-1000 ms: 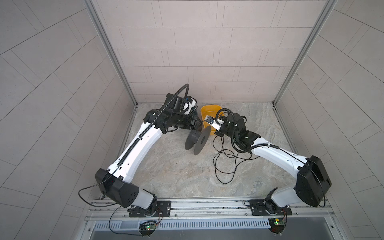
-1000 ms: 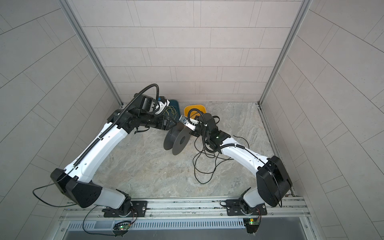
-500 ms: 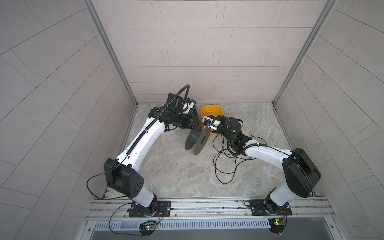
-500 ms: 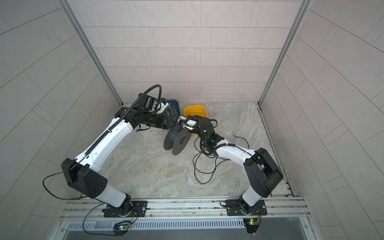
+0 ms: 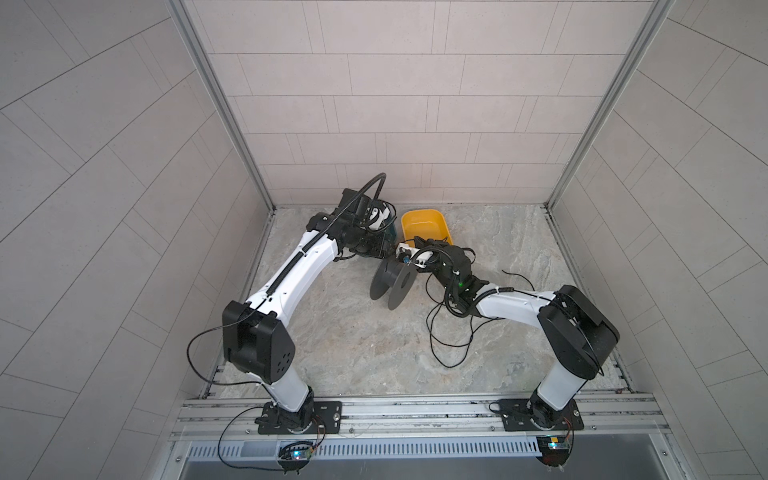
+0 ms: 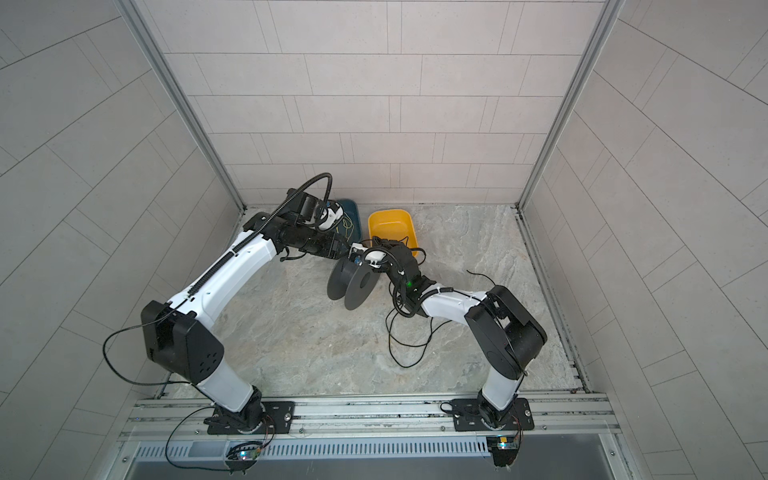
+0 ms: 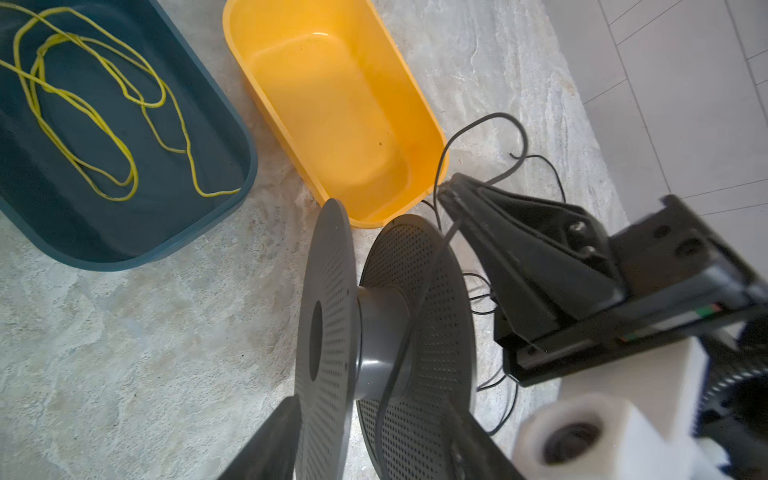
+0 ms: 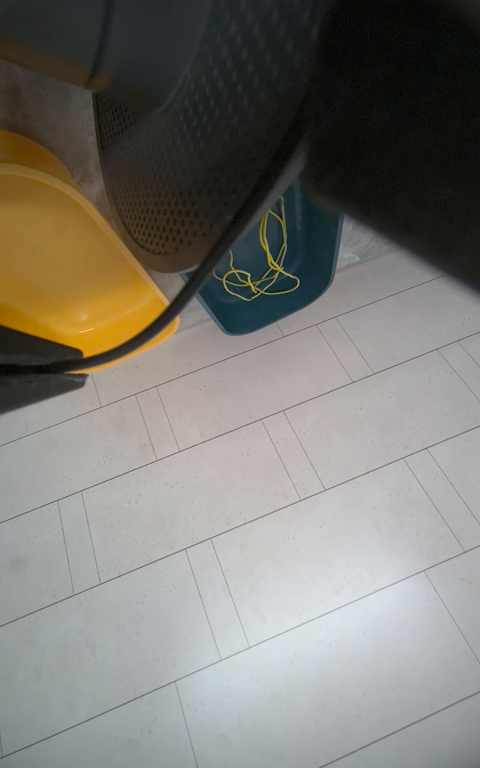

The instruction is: Wrap the cables

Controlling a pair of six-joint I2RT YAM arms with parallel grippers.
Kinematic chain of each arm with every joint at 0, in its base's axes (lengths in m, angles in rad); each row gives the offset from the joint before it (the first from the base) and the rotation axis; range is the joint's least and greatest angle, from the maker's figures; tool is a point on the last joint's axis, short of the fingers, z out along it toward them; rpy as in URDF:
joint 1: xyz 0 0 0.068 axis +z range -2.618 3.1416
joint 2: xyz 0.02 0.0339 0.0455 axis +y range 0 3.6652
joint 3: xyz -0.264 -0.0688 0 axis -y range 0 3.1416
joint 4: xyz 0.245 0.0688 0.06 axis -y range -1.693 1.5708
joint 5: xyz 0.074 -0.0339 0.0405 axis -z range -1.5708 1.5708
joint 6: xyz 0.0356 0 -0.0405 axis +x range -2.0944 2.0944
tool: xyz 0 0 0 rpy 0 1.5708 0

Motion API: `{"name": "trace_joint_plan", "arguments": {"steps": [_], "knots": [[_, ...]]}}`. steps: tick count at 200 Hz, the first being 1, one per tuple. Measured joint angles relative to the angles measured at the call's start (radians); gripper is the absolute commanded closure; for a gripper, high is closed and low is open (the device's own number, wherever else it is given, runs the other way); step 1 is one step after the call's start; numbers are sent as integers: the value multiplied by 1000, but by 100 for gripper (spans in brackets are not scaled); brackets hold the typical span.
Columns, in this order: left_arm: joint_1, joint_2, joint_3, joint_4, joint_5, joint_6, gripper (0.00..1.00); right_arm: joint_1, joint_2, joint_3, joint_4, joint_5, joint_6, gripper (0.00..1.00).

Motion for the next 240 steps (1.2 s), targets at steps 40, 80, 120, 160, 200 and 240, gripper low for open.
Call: {"name": "trace_joint_plan", "arguments": {"steps": [40,80,120,160,200,240], "knots": [[0,41,-14,12,-14,5,42,0,4,-1,21,10,-6,100],[0,47,-16,26,-14,8,48,1,7,-6,27,11,-7,100],[0,51,-16,31,-13,7,53,2,12,-18,30,12,-6,100],[0,65,-16,30,-7,10,61,2,24,-23,33,14,-6,100],[0,77,-26,30,-5,12,65,2,36,-23,42,16,-6,100],[0,87,-32,29,-3,11,59,2,39,-23,43,16,-3,100]]}}
